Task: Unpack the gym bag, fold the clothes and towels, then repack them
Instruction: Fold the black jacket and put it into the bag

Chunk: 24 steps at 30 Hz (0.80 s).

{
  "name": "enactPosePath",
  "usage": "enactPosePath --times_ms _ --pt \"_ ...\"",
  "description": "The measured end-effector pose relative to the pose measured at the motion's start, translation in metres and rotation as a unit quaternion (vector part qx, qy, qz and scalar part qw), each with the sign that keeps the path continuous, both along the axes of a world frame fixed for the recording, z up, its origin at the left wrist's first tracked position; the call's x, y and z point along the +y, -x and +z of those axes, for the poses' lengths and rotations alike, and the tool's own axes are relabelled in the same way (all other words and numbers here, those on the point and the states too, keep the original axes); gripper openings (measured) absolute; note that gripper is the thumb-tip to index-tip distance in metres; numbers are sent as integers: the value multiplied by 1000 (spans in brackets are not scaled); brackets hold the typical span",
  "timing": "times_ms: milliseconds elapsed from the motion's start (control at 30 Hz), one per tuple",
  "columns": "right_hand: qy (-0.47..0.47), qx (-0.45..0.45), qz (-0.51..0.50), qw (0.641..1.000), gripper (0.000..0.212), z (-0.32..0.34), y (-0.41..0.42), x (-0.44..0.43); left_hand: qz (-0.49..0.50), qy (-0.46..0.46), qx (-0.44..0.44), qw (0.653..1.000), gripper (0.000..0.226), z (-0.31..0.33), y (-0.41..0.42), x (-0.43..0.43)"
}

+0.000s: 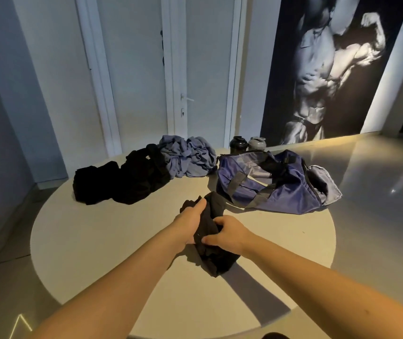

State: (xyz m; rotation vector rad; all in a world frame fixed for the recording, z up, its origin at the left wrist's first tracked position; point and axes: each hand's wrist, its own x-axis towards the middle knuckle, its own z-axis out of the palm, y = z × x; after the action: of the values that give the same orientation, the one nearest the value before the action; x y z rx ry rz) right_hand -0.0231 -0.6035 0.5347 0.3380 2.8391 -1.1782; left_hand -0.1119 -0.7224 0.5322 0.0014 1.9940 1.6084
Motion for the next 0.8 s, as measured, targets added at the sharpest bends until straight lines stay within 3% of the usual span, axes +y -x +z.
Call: enactPosePath --times_ms 167,267,467,567,633,700,767,800 --pt "16 35 -88 995 11 -6 3 2 -56 48 103 992 51 11 -11 -5" --pt "28 69 -122 990 4 -1 -2 16 -51 53 189 979 43 18 -3 -6" --pt "5 144 -175 974 7 30 -20 71 -18 -52 260 964 39 51 21 47" --pt "-19 174 -204 963 8 50 -21 112 -33 -58 298 952 33 58 38 95" --pt "-27 190 -217 957 4 59 -17 139 -54 -6 333 941 23 51 57 127" --pt "-39 194 -236 951 5 61 -10 165 -70 139 397 904 13 40 80 152" --pt "-46 191 -255 947 10 58 -1 187 -62 280 428 857 33 27 103 171" --pt "-45 189 -262 945 13 55 5 196 -55 315 410 854 48 21 115 177"
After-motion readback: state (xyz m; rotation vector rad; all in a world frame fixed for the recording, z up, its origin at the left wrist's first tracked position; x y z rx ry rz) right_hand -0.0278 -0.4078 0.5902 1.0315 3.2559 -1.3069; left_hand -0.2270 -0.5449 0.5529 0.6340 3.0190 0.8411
